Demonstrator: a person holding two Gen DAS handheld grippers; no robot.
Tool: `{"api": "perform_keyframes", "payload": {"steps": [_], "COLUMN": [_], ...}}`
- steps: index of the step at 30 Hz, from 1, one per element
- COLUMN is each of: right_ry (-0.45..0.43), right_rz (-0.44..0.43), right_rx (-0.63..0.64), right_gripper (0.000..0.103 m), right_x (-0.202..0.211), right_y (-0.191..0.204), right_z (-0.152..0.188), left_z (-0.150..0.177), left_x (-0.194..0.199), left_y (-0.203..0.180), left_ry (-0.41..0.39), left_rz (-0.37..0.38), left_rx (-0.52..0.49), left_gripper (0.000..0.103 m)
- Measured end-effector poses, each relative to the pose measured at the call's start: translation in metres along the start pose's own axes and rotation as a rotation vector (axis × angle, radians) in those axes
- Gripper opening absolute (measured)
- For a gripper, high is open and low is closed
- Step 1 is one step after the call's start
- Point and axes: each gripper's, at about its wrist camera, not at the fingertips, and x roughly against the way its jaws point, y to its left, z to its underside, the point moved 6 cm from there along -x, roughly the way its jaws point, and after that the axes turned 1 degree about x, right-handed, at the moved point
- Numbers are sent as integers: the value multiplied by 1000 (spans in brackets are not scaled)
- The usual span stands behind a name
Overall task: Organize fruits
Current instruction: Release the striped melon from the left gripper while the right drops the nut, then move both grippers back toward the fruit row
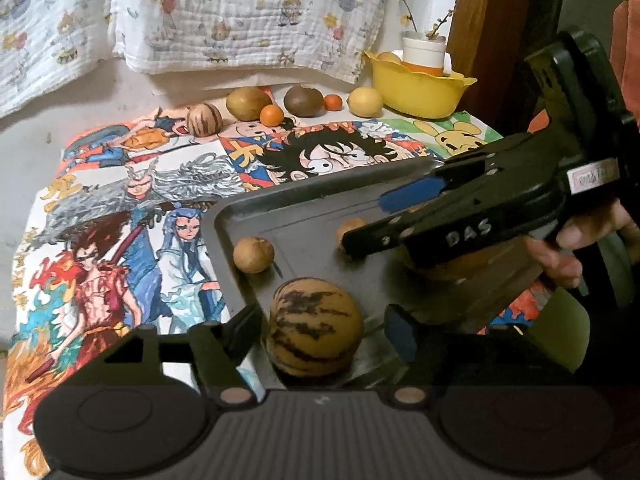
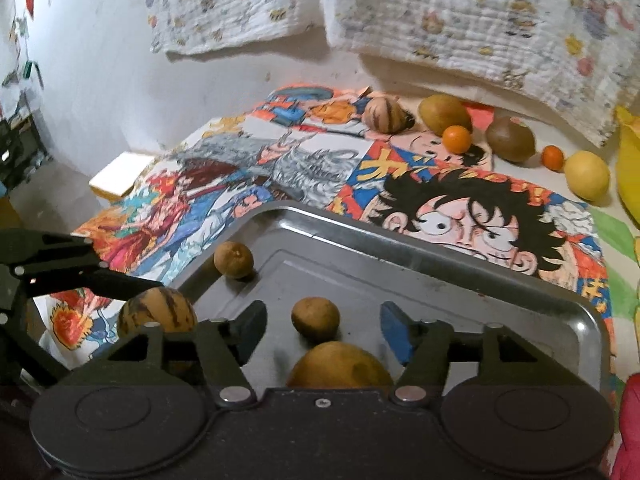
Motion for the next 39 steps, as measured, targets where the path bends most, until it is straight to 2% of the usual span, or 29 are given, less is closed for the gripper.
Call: {"api": "perform_keyframes", "payload": {"steps": [6,8,10,14,18,23,27,39], "right_ry": [-50,-58,-58,-50,-37,-4,24,-10], "right_rz": [-7,-23,-29,-8,29,68,53,60], "right_rx": [-9,15,53,123,140,106,35,29], "right_gripper": [86,94,98,101,102,102,102,102], "right_x": [25,34,42,55,65,68,70,70], "right_y": [-3,1,8,19,19,6,-6,-18], "right_z": [6,10,15,27,37,45,47,23], "left_z": [7,9,12,19,25,27,22,-10], "left_x": [19,26,31,40,46,47,50,47], "left_y": [1,1,2,3,8,25,43,87], "left_ry": [-24,-30,-33,-24,-8,28,32,9], "left_rz": [-16,-20,-28,-50,-84,-134,-185,-249], "left_rx": [3,-2,-12,-50,-82,-73,-46,31], "left_gripper": [86,91,97,101,102,102,102,102]}}
